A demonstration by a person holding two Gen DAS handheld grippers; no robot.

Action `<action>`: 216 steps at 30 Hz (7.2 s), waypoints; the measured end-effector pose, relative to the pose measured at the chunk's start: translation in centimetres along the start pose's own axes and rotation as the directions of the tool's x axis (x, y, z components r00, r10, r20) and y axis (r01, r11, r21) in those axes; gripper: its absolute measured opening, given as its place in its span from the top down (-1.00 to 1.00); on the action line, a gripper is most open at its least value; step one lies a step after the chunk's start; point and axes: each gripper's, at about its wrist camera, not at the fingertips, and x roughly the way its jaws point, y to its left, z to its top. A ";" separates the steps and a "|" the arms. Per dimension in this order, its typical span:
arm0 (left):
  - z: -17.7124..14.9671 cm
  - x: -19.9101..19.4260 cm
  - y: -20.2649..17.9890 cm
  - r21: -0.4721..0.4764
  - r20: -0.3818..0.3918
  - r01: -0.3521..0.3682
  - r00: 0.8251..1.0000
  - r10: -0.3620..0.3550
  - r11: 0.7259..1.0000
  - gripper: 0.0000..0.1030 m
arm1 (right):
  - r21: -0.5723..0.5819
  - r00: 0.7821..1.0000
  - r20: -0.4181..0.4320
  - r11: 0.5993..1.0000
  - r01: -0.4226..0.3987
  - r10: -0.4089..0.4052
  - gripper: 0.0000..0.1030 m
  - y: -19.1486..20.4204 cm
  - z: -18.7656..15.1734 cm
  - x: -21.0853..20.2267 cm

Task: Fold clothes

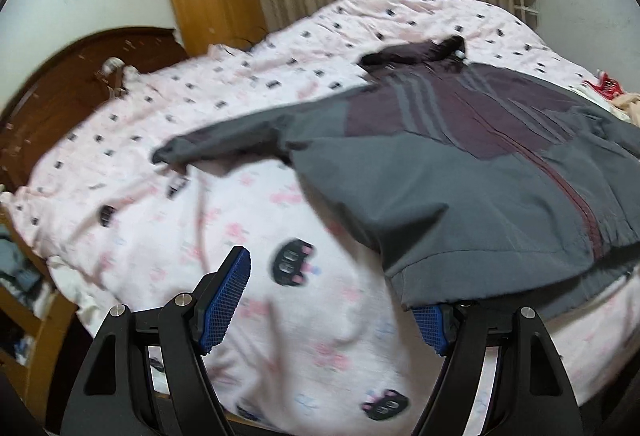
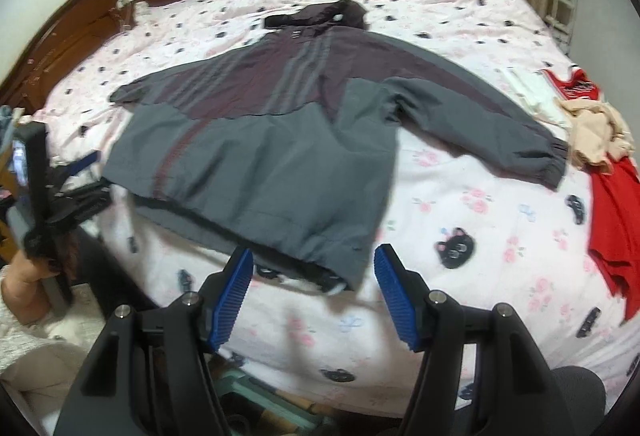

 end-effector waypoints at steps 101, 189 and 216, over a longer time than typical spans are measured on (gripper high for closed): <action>-4.4 -0.6 -1.6 0.791 0.057 -0.204 0.963 0.263 0.577 -0.86 | -0.107 0.948 -0.181 0.963 0.246 -0.262 -0.52 -1.5 -3.3 2.1; 8.3 18.4 14.8 -0.287 -0.165 0.141 0.967 -0.194 0.947 -0.85 | -0.190 0.976 -0.216 0.980 -0.059 0.017 -0.73 7.3 15.6 17.8; 2.0 15.5 25.2 -0.651 -0.049 0.138 0.974 -0.222 0.746 -0.85 | -0.304 0.986 -0.142 0.945 -0.124 0.084 -0.74 11.6 22.1 15.4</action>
